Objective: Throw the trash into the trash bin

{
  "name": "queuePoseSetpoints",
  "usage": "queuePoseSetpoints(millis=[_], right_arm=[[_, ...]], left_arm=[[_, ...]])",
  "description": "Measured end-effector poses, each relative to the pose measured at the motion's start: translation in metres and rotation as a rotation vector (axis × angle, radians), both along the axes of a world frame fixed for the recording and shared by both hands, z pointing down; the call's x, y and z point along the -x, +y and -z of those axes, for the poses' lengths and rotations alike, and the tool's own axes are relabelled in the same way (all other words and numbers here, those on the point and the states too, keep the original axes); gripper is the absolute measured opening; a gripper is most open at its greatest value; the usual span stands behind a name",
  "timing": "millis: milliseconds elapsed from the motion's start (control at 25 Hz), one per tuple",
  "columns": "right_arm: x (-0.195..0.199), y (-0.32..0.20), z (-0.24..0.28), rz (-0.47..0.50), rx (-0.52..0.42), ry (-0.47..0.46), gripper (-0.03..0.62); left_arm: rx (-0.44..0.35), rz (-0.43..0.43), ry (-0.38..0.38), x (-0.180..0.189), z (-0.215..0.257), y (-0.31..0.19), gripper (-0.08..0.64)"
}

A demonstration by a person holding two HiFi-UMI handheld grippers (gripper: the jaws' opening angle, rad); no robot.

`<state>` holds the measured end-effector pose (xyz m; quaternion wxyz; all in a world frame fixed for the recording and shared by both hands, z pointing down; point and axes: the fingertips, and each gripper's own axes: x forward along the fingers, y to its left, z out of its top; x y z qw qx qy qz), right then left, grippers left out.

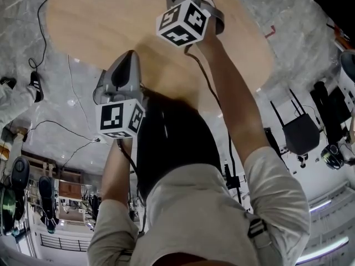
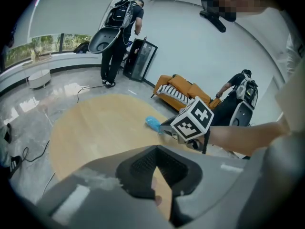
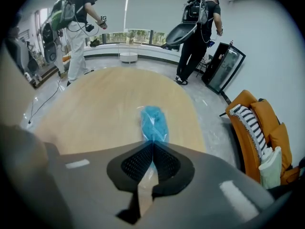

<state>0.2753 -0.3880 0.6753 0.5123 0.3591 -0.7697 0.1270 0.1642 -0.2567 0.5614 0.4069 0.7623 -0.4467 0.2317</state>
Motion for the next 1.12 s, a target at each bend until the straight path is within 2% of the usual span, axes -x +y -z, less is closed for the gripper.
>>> queuePoseSetpoints(millis=[200, 480, 800, 1120], right_arm=[[0.015, 0.005, 0.011, 0.008, -0.013, -0.032, 0.011], [0.063, 0.02, 0.036, 0.064, -0.031, -0.082, 0.011], [0.16, 0.078, 0.077, 0.177, -0.007, -0.186, 0.011], [0.255, 0.161, 0.097, 0.362, 0.039, -0.256, 0.011]], left_arm=[[-0.01, 0.046, 0.0, 0.012, 0.003, 0.006, 0.018], [-0.037, 0.139, -0.007, 0.044, 0.013, 0.02, 0.018], [-0.072, 0.31, -0.027, 0.119, 0.035, 0.062, 0.018], [-0.066, 0.491, -0.048, 0.184, 0.035, 0.136, 0.018]])
